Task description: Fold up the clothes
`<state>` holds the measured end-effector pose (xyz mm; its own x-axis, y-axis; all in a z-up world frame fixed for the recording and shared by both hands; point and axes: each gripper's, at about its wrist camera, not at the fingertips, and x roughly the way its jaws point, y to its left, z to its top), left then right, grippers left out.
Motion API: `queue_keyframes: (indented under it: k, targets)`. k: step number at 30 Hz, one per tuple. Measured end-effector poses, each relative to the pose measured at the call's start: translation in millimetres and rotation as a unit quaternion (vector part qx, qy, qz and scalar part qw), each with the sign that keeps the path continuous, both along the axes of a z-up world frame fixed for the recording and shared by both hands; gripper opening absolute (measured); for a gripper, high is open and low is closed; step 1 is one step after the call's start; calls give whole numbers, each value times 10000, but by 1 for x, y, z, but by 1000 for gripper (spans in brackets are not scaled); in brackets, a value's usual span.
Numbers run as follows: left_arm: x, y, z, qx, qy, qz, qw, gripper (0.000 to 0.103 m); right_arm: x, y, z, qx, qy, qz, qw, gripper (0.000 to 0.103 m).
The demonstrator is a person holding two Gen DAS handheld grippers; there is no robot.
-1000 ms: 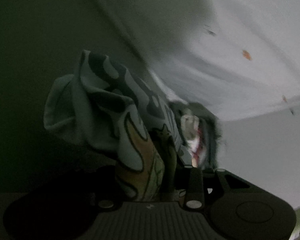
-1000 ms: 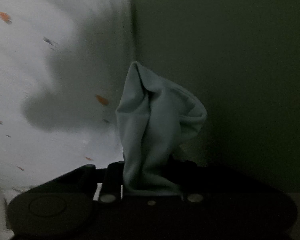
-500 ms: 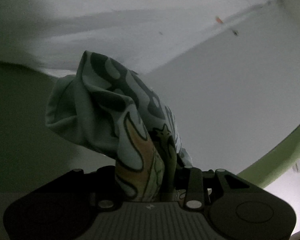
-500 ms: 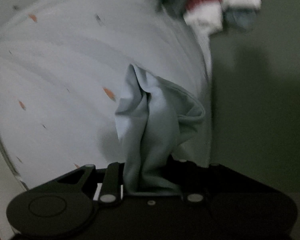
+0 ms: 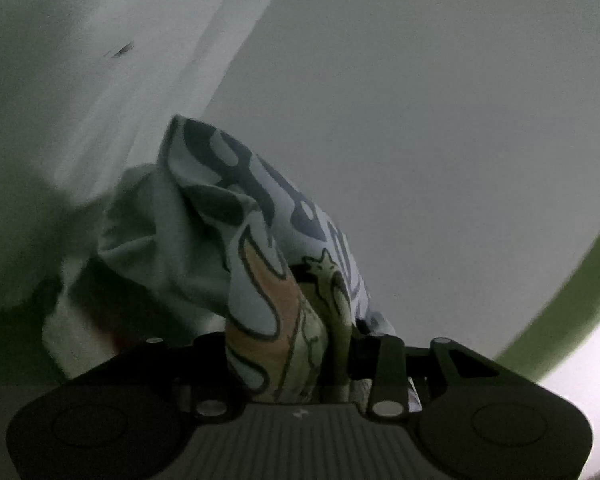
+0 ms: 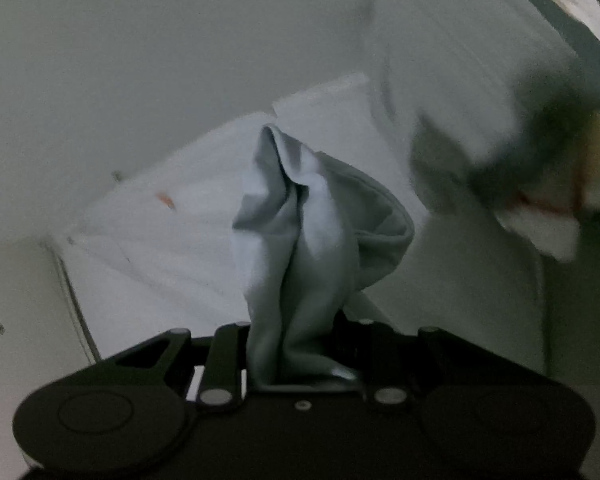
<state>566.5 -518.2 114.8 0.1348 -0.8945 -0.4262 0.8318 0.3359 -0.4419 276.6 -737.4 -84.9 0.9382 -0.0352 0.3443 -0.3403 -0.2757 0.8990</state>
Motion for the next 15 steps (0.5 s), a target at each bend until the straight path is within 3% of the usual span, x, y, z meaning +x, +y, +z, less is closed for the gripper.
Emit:
queue_keyframes:
  k: [3,6,9,11,13,15]
  targets:
    - [7,-52,18,90,-507,-78,9986,42,13,-27,3,89,-214,-437,9988,27]
    - [28,-94,25,169,-659,-295,9972,42,23,-53,11,-12,-251,-894,9957,27]
    - [55,-138,22,336,-776,-550,9949,44,27,-71,20,-391,40,-1559,9870,27]
    - [76,-170,14,549,-866,-734,9920,54,30,-79,26,-877,496,-2054,9735,27]
    - [99,-194,-4,848,-1085,-761,9875,61,34,-86,28,-1355,1366,-2442,9504,31]
    - [116,-208,-35,1277,-1218,-535,9828,61,40,-92,23,-1628,2313,-2615,9228,46]
